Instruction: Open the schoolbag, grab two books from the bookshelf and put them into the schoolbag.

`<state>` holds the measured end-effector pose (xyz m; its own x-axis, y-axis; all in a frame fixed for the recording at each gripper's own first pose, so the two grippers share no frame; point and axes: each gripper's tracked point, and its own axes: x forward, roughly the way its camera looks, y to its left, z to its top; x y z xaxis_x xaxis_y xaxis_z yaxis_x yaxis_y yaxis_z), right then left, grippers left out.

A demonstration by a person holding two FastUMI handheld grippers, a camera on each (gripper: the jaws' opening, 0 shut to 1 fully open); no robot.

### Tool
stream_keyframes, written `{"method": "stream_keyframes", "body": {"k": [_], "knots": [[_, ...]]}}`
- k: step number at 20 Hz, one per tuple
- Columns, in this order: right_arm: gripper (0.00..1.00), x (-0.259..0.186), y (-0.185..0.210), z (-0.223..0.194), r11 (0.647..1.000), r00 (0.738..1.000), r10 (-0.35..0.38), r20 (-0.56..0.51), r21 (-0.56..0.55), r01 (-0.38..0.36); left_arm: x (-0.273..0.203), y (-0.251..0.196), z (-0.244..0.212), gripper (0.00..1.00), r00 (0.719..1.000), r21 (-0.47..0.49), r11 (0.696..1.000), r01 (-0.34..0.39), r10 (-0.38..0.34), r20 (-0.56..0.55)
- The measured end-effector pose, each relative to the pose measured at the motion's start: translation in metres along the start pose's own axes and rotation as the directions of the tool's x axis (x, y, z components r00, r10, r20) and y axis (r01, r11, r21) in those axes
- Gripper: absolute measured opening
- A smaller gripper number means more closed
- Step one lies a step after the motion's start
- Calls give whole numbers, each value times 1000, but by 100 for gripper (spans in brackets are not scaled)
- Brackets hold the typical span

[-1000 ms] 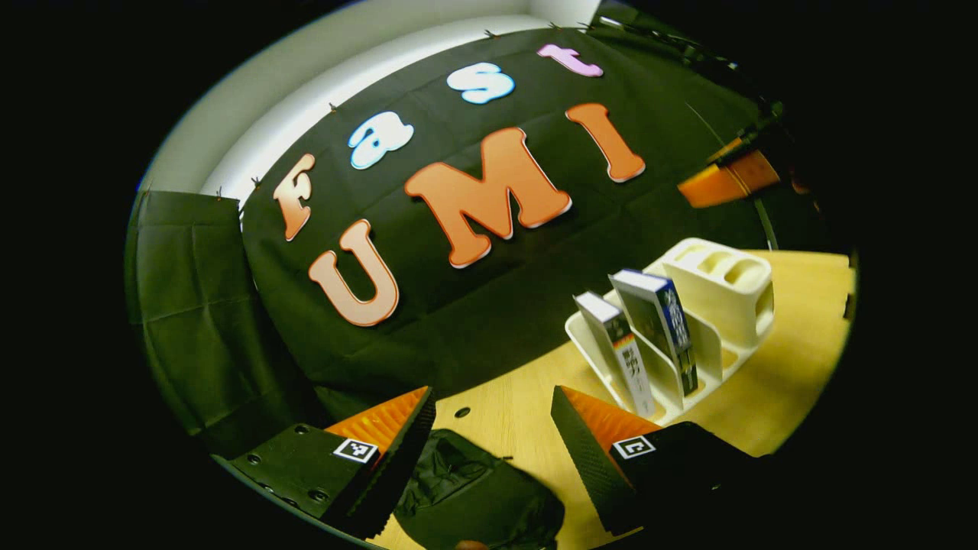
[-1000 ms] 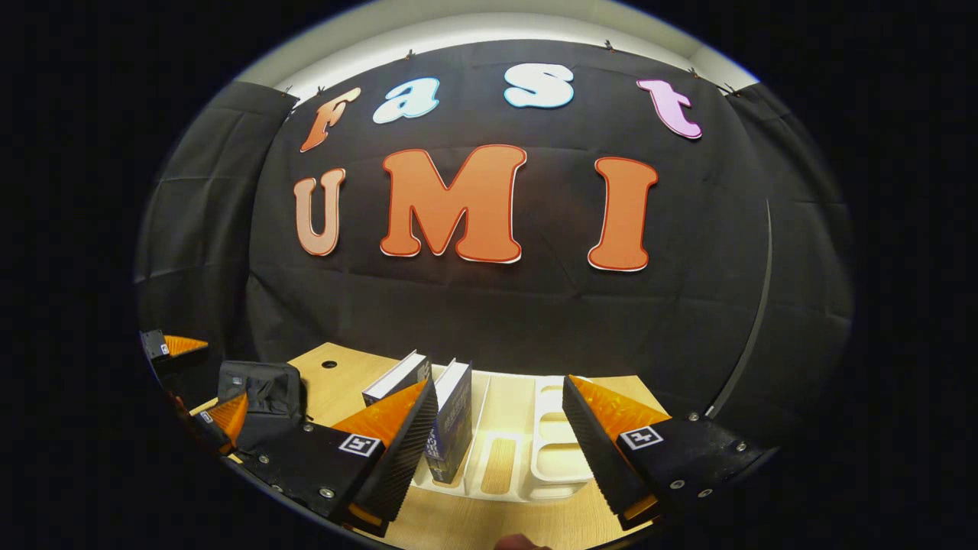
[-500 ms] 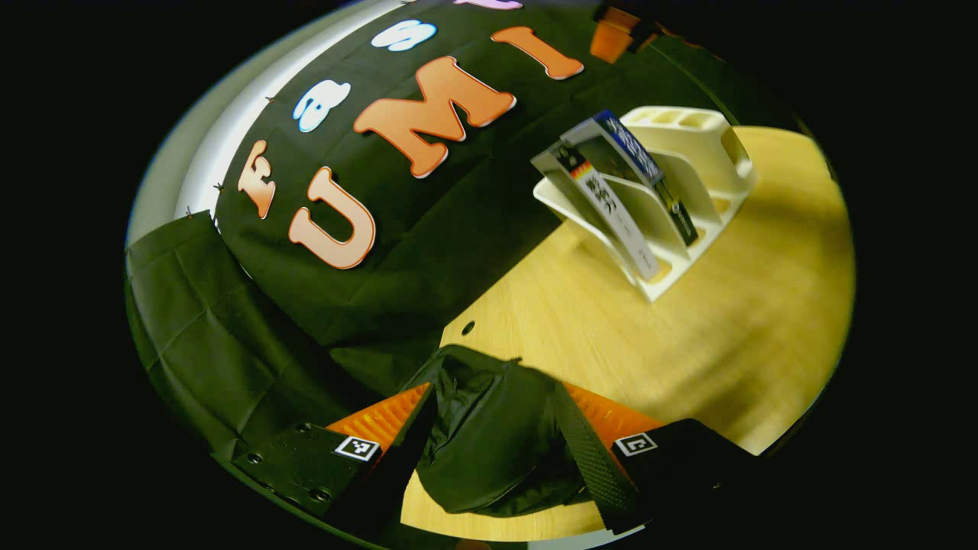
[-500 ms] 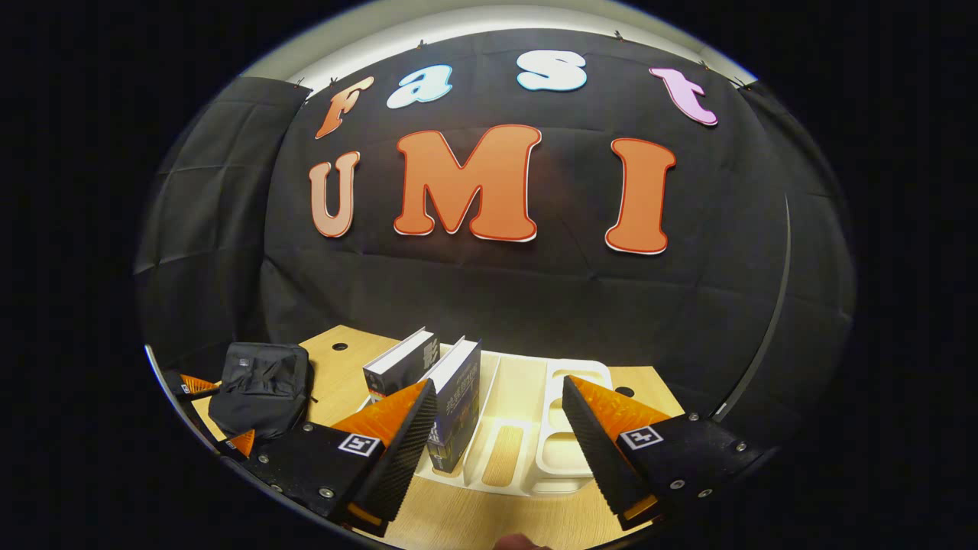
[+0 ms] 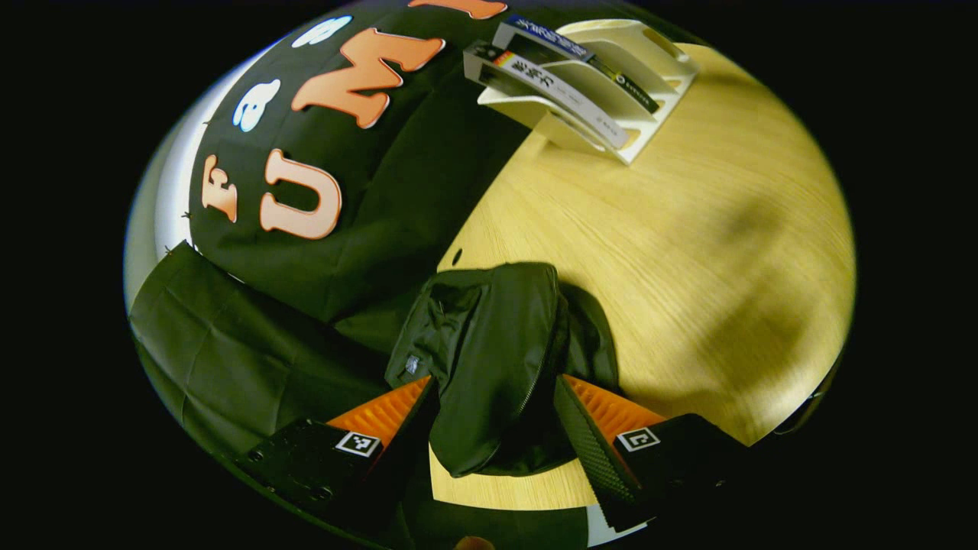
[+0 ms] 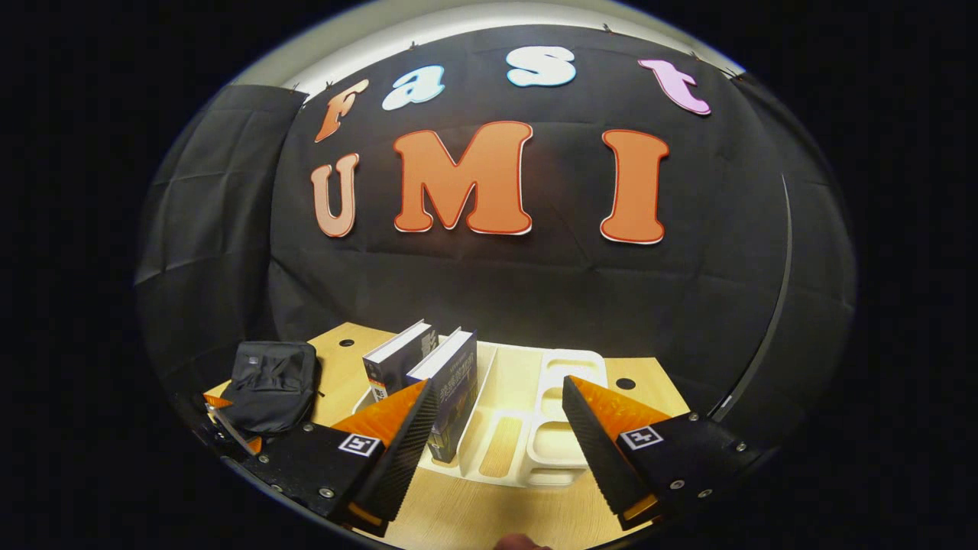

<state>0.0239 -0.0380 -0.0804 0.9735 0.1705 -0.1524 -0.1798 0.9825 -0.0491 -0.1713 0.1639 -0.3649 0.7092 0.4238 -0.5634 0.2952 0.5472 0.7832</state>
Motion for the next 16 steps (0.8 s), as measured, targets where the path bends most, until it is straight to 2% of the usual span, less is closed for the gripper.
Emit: {"method": "stream_keyframes", "body": {"k": [3,7,9,10,11,12,13,14,15,16], "knots": [[98,-1,-10,2,1000,1000,-18,2,1,18,17,5,5,95,1000,56,998,-20,21,-14],[98,-4,-21,7,999,999,-38,14,-12,38,38,20,5,94,999,73,997,-35,37,-36],[98,-5,-24,9,999,999,-48,18,-21,48,42,24,5,80,999,69,998,-3,7,-47],[98,-4,-26,10,998,998,-55,20,-26,56,43,26,10,67,999,70,997,16,-13,-41],[98,-4,-28,11,997,998,-64,20,-29,65,43,27,13,72,999,71,997,38,-36,-35],[98,-4,-28,12,997,997,-73,17,-31,73,42,28,17,46,997,69,995,71,-69,-26],[98,-3,-28,13,996,997,-83,9,-35,83,39,28,17,51,995,64,993,98,-97,-23],[98,-3,-26,13,995,996,-94,1,-39,94,38,31,18,25,991,55,989,134,-133,-20],[98,-3,-25,16,993,994,-109,1,-39,109,39,38,19,20,988,36,987,155,-155,-13],[98,-2,-19,19,993,993,-115,-1,-40,115,38,44,20,11,982,16,982,189,-189,-12]]}}
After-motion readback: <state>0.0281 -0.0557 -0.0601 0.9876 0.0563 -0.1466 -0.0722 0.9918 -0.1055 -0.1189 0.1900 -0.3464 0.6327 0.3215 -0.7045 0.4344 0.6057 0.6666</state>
